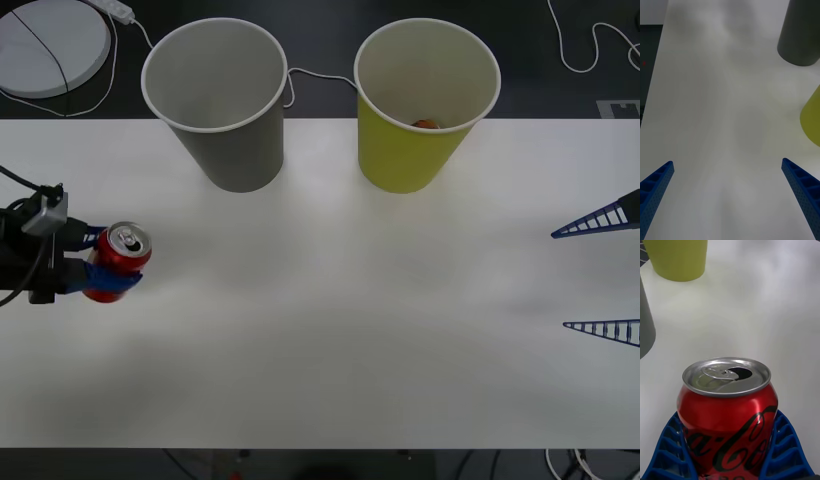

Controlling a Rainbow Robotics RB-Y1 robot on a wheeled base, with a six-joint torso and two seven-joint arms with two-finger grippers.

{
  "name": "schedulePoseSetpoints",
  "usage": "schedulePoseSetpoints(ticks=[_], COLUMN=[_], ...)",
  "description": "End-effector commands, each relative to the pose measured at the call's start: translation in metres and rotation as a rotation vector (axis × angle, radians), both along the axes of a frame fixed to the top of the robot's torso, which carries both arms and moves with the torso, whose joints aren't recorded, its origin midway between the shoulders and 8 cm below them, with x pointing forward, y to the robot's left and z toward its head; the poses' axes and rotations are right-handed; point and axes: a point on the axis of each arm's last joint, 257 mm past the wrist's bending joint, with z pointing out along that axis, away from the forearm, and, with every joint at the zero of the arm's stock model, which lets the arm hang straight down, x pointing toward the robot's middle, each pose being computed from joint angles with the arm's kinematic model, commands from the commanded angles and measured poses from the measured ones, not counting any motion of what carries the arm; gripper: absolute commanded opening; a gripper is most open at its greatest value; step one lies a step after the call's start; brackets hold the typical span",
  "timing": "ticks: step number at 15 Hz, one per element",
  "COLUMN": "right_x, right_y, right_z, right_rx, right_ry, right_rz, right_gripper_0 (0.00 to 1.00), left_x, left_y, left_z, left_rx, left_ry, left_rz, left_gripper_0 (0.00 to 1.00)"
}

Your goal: Put the can into the green bin and the plastic bottle into the gray bin

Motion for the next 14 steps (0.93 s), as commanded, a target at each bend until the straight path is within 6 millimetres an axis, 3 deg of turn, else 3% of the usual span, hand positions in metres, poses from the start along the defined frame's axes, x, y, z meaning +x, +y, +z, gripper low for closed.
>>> schedulePoseSetpoints(ticks=[1, 4, 14], right_x=[0.0, 0.0, 0.0], right_y=[0.0, 0.0, 0.0], right_z=[0.0, 0.0, 0.0], right_rx=[0.0, 0.0, 0.0], right_ry=[0.0, 0.0, 0.0], right_rz=[0.0, 0.0, 0.0], right_gripper_0=[1.0, 1.0, 1.0], left_x=[-0.003, -0.009, -0.021], left_y=[-0.002, -0.014, -0.085], left_z=[0.023, 0.045, 0.129], left_rx=[0.025, 0.08, 0.188], left_ry=[0.027, 0.036, 0.11], left_rz=[0.021, 0.034, 0.075], left_gripper_0=[0.0, 0.0, 0.0])
